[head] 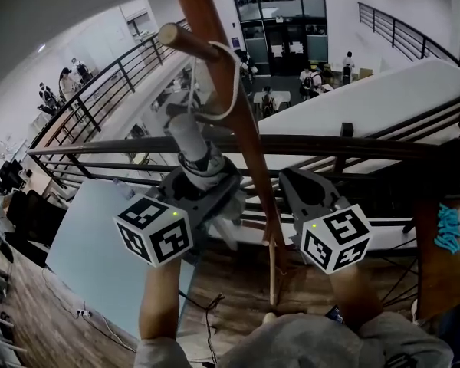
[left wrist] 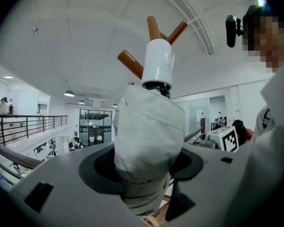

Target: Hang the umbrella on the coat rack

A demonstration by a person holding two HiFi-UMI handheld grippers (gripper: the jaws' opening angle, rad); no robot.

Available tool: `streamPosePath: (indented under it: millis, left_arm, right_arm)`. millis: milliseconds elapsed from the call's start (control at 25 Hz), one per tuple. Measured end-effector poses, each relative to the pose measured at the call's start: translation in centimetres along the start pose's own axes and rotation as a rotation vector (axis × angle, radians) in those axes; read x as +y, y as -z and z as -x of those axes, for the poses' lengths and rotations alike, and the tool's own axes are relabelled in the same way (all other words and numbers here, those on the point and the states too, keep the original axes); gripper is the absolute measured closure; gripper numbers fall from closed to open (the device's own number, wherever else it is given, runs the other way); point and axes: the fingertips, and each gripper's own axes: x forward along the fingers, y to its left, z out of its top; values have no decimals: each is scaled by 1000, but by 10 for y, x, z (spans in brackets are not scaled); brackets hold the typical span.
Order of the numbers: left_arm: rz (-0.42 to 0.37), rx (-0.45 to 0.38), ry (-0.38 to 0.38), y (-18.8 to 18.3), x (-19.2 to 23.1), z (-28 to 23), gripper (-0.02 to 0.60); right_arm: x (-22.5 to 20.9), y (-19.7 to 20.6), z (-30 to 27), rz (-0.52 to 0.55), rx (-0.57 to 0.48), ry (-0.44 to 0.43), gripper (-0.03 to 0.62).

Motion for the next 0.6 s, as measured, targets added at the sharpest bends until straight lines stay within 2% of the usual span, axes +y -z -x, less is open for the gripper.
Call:
streamPosePath:
  millis: [280, 600]
  left_arm:
    - [15, 21, -34, 12, 9, -2, 299]
    - [-9, 50, -50, 37, -1, -7, 299]
  right_arm:
    - [2, -8, -6, -4, 0, 5, 568]
    - [3, 6, 6, -6, 5, 11, 568]
